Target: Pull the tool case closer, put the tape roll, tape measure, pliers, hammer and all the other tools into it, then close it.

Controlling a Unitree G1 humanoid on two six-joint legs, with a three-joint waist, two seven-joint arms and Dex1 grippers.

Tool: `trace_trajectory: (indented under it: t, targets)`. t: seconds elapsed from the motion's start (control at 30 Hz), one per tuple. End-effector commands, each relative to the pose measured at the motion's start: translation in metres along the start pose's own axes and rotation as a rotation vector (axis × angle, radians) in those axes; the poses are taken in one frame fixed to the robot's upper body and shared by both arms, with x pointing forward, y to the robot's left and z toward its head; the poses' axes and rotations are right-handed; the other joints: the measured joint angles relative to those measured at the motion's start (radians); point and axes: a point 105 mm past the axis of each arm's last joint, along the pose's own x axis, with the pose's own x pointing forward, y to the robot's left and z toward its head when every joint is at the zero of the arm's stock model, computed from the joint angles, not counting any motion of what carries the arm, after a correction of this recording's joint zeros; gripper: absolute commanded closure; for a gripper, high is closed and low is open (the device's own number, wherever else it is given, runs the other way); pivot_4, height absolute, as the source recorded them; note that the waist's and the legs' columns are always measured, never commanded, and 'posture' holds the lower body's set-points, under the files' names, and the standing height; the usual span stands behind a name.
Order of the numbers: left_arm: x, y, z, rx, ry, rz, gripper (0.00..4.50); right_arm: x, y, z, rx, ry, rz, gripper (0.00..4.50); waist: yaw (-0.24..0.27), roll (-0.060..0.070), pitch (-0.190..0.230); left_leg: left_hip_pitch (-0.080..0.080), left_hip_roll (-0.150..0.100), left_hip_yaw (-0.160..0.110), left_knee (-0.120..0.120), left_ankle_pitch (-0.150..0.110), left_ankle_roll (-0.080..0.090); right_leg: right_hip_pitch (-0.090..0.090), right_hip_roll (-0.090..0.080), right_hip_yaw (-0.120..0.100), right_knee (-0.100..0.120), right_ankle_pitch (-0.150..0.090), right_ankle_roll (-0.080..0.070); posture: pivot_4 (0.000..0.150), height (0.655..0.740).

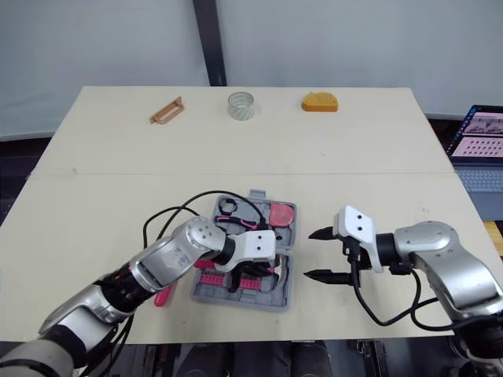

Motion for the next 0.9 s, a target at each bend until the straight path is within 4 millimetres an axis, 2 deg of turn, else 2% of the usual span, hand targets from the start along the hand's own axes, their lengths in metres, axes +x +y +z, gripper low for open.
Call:
trace_trajectory:
  t: [0.03, 0.9]
  targets:
    - [0.0012, -0.0040, 0.0061, 0.042, -0.020, -0.006, 4.47, -0.0042, 0.0006, 0.0078, -0.034, -0.015, -0.016, 0.00, 0.000, 0.000, 0.000, 0.000, 0.000, 0.000, 0.000, 0.000, 0.000, 0.000, 0.000, 0.000, 0.000, 0.000, 0.000, 0.150, 0.7400]
    - [0.0037, -0.0005, 0.0048, 0.070, -0.027, 0.005, 4.47, -0.0035, 0.0013, 0.0063, -0.031, -0.018, -0.017, 0.00, 0.000, 0.000, 0.000, 0.000, 0.000, 0.000, 0.002, 0.000, 0.000, 0.000, 0.000, 0.000, 0.001, 0.000, 0.000, 0.150, 0.7400]
